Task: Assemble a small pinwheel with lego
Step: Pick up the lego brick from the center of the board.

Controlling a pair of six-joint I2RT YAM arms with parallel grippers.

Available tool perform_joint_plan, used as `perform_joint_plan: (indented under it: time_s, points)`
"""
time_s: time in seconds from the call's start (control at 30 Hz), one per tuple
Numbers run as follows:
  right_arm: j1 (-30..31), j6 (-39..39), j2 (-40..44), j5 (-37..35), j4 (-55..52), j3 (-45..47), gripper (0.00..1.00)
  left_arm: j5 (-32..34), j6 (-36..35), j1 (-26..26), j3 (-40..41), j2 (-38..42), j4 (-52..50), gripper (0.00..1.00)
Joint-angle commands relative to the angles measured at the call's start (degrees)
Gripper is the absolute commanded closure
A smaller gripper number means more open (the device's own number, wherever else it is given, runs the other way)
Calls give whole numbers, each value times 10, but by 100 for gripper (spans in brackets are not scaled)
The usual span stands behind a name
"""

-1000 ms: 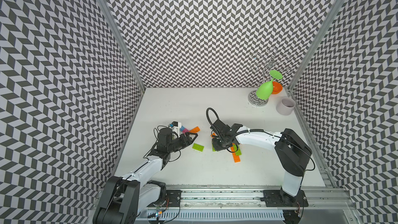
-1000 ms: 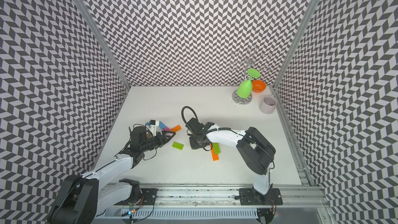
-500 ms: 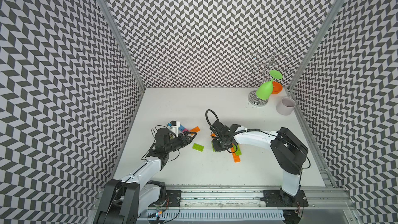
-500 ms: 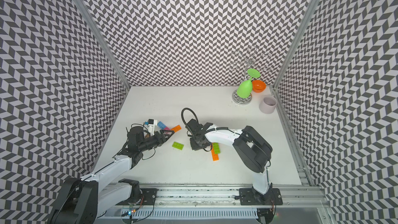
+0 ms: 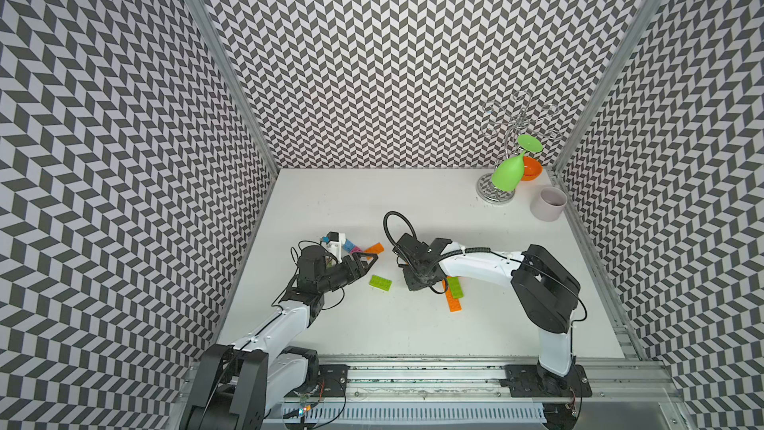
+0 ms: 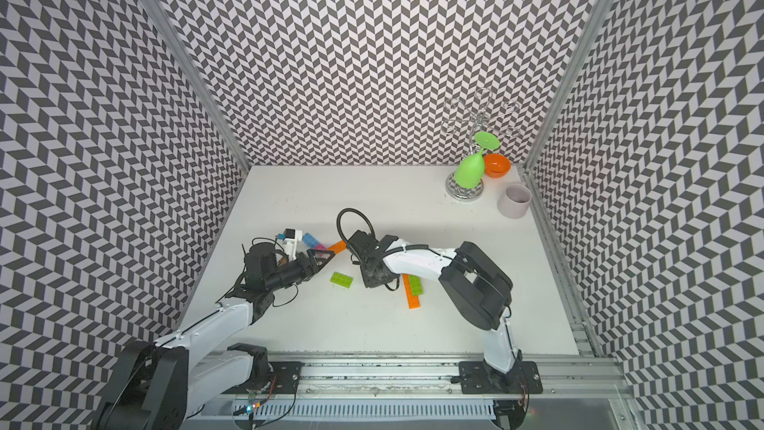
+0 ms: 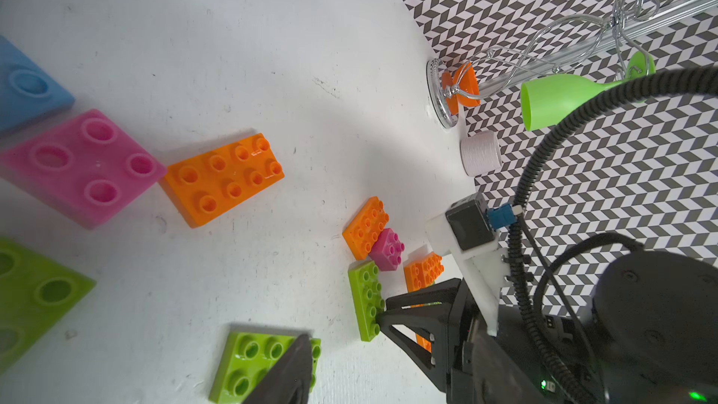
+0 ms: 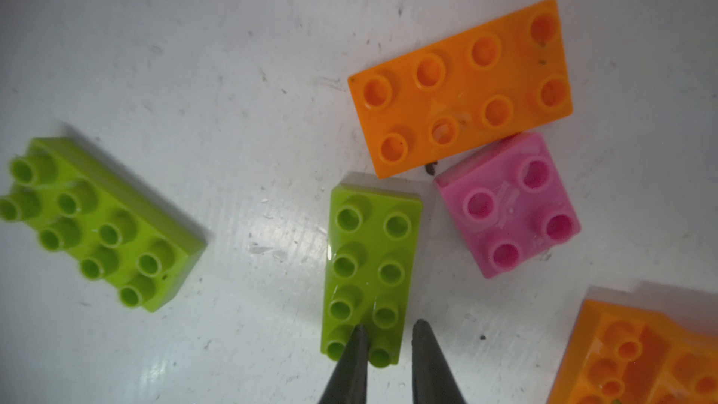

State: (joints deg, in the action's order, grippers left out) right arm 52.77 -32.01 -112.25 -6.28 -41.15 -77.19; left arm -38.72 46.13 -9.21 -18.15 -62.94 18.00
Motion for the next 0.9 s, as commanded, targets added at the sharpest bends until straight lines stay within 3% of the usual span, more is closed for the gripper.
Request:
perform_joint_plan:
  time_s: [0.0,0.4,0.67,0.87]
  points:
    - [2,-1,-36,-25,-38,8,81,-7,-8,4,4,1,16,34]
    - [8,5,-28,-12,-41,9,88,-6,-8,4,5,-2,15,34]
    - [7,36,40,46,-10,21,89,1,-14,-1,1,-7,11,34]
    - [-19,37,97,43,-12,46,88,46,-28,-59,-14,-23,-5,33]
